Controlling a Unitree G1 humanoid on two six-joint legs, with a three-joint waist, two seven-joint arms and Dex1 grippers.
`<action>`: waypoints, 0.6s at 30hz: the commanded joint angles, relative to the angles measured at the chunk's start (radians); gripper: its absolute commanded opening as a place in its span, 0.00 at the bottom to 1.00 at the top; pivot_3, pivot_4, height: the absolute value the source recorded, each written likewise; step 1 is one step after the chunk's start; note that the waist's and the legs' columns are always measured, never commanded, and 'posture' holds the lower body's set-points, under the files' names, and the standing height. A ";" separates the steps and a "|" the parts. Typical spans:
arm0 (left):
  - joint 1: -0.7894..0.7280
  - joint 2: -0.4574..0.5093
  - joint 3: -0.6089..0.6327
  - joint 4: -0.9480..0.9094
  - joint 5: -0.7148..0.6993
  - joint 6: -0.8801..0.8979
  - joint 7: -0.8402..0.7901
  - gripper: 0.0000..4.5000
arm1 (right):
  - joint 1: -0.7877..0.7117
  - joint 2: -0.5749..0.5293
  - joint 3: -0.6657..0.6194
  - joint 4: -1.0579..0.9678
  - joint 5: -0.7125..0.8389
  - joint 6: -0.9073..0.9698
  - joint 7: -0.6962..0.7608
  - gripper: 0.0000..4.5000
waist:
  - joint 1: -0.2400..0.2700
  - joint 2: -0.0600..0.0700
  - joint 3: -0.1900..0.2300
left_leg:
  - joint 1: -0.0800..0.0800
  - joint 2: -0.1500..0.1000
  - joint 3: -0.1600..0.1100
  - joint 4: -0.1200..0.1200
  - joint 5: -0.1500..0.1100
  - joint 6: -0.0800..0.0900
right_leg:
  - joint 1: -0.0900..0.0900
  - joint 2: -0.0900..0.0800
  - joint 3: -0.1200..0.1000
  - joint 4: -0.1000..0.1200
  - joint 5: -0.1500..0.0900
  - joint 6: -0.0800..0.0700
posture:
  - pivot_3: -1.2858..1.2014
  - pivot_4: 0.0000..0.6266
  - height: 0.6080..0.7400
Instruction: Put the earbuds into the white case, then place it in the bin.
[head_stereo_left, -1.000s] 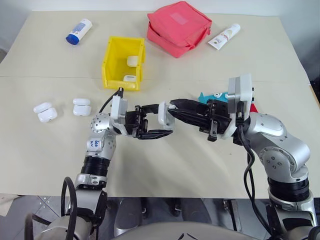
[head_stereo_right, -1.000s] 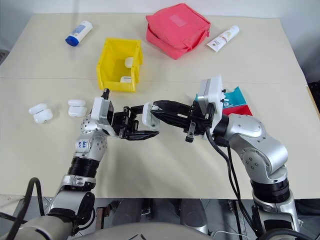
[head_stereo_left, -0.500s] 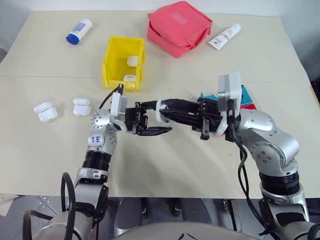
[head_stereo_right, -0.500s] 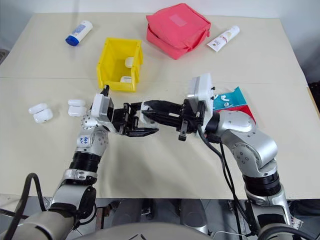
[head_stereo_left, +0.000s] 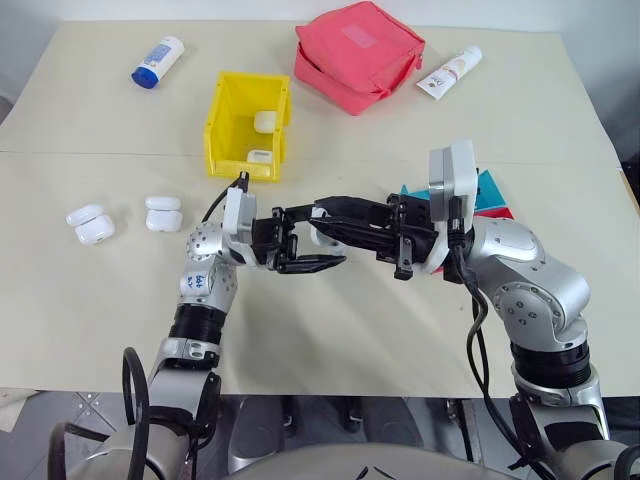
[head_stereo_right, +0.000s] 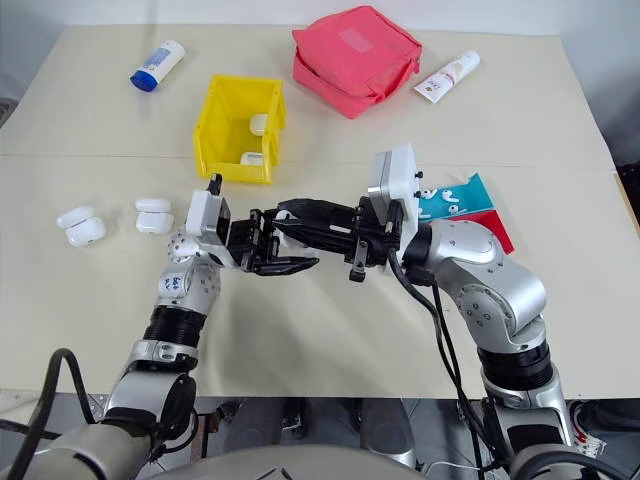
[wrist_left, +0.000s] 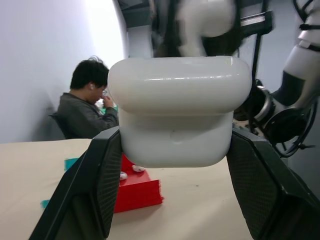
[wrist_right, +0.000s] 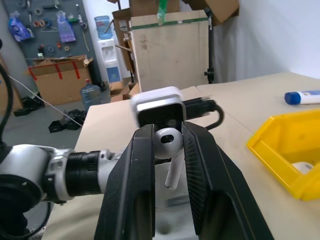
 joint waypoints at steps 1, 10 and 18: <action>0.011 -0.007 -0.023 -0.091 -0.021 0.019 -0.007 0.62 | 0.007 0.009 0.004 0.000 -0.022 -0.025 0.000 0.10 | 0.000 0.000 0.000 | 0.000 0.000 0.000 0.000 0.000 0.000 | 0.000 0.000 0.000 0.000 0.000 0.000 | 0.52 0.24 1.00; 0.018 -0.007 -0.011 -0.153 -0.030 0.047 0.033 0.62 | 0.057 0.001 0.005 -0.017 -0.029 -0.031 -0.012 0.10 | 0.001 0.000 0.000 | 0.000 0.000 -0.001 0.000 0.000 0.000 | 0.000 0.000 -0.001 0.000 0.000 0.000 | 0.52 0.24 1.00; 0.022 0.010 -0.002 -0.166 -0.036 0.051 0.041 0.62 | 0.074 -0.006 -0.024 -0.036 -0.016 -0.029 -0.045 0.10 | 0.000 0.000 0.000 | -0.001 0.000 -0.002 0.000 0.000 0.000 | 0.000 0.000 -0.002 0.000 0.000 0.000 | 0.52 0.24 1.00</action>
